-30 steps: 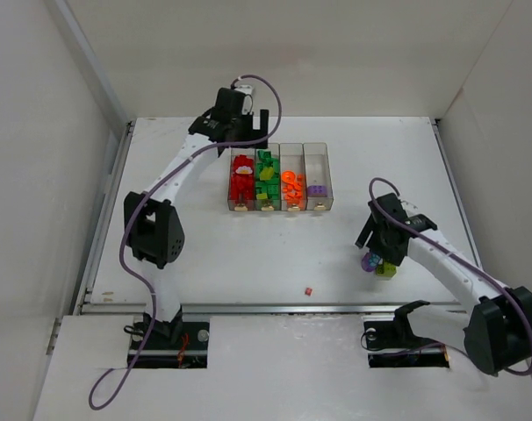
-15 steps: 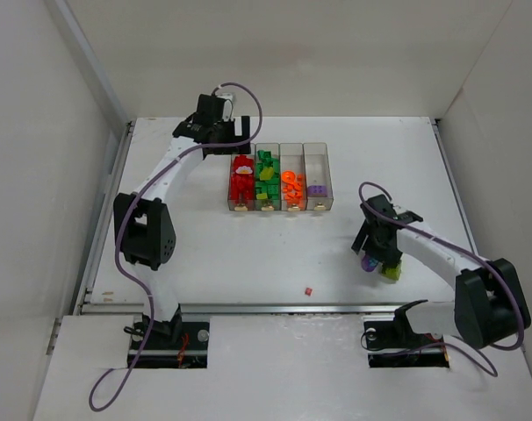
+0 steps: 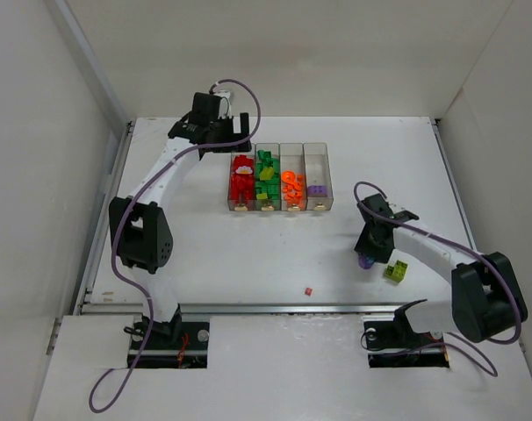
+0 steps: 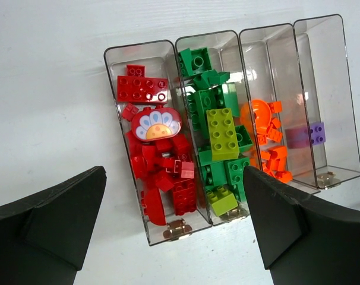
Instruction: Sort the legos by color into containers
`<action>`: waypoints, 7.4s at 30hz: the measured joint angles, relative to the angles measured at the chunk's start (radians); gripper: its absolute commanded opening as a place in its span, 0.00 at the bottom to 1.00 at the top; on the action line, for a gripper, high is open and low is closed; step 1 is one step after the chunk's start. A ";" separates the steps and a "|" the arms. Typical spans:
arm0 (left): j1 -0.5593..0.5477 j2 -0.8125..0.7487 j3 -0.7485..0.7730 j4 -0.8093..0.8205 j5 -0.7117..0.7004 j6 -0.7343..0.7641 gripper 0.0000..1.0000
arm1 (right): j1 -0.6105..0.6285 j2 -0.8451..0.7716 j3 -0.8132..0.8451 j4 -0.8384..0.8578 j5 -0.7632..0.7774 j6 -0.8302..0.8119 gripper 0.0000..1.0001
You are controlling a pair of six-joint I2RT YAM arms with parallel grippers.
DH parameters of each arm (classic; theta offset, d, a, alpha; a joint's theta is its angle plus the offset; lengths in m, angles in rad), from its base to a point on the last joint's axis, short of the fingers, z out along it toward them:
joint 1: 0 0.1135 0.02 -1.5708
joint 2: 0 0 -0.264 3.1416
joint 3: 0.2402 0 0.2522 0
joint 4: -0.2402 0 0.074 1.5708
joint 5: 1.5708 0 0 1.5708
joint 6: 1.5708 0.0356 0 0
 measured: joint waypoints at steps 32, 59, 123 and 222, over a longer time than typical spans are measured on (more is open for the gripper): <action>0.186 -0.082 -0.028 0.019 -0.469 -0.023 0.99 | 0.129 0.218 0.642 0.256 -0.048 -0.605 0.00; 0.206 -0.097 -0.054 0.010 -0.511 -0.050 0.99 | 0.097 0.630 0.992 0.163 -0.093 -0.635 0.90; 0.225 -0.079 -0.006 -0.040 -0.341 -0.050 0.99 | -0.099 0.375 0.280 -0.610 0.243 0.922 0.98; -0.602 -0.775 -1.280 1.416 -0.023 1.661 0.67 | 0.171 0.058 0.563 0.436 -0.728 0.122 0.00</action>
